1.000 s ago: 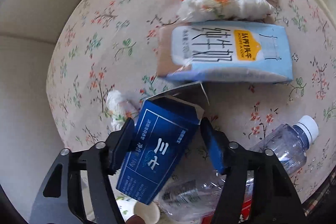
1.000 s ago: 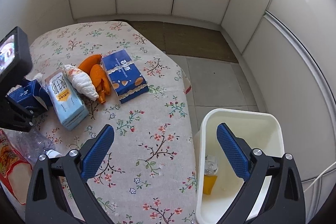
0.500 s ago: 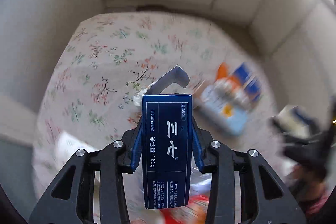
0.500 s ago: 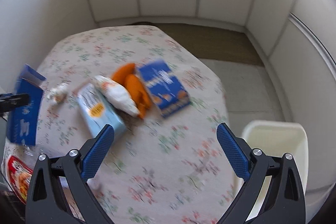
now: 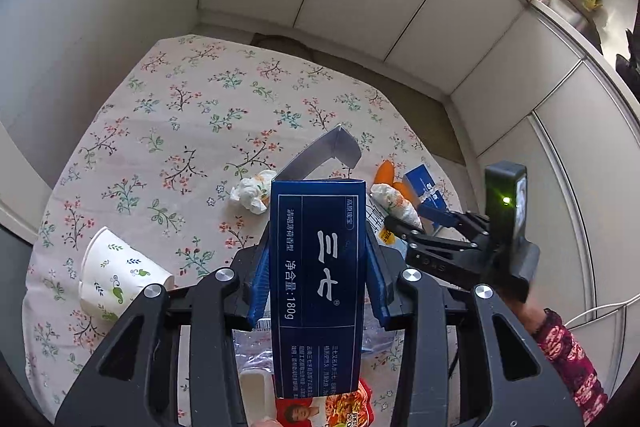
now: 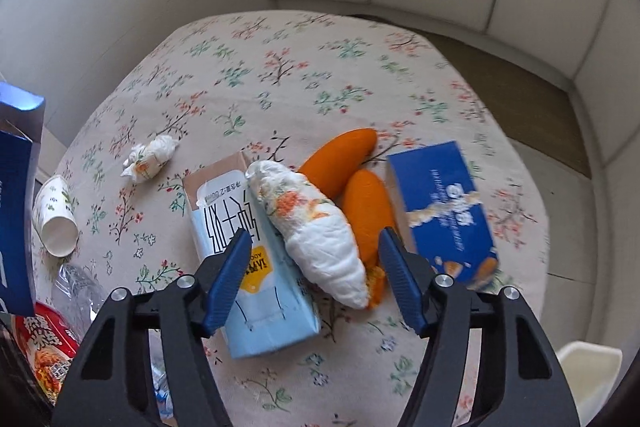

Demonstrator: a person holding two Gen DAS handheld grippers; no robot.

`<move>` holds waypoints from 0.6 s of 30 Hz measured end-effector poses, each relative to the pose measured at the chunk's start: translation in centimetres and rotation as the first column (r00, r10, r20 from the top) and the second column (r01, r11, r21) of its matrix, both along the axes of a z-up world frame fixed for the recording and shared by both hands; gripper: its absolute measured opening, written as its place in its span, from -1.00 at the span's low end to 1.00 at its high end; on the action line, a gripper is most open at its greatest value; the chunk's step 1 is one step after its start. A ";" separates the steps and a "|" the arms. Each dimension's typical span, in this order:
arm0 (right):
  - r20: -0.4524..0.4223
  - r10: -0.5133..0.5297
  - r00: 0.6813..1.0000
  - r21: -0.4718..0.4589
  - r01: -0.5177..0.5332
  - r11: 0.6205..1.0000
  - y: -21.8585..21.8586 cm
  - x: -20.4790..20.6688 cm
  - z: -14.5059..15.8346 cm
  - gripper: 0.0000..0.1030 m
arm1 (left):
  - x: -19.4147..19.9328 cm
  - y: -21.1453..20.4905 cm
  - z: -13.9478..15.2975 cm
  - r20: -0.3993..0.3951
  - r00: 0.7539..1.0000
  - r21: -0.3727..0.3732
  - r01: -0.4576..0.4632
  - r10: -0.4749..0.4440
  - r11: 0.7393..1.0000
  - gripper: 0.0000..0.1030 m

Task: Collect trash
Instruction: 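Lift the white bundle to the bin with the right gripper while the left gripper holds the blue box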

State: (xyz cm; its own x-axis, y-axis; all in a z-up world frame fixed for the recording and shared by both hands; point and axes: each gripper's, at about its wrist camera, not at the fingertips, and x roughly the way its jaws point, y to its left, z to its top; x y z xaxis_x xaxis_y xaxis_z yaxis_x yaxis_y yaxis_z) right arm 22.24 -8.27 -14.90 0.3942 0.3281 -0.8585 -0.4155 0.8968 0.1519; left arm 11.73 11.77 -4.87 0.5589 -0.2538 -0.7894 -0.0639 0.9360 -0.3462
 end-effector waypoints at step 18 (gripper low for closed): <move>0.076 -0.123 0.989 0.056 0.119 0.991 -1.2 -2.4 3.3 -0.24 | -0.5 0.4 0.0 0.010 0.999 -0.016 -0.036 0.036 0.999 -0.26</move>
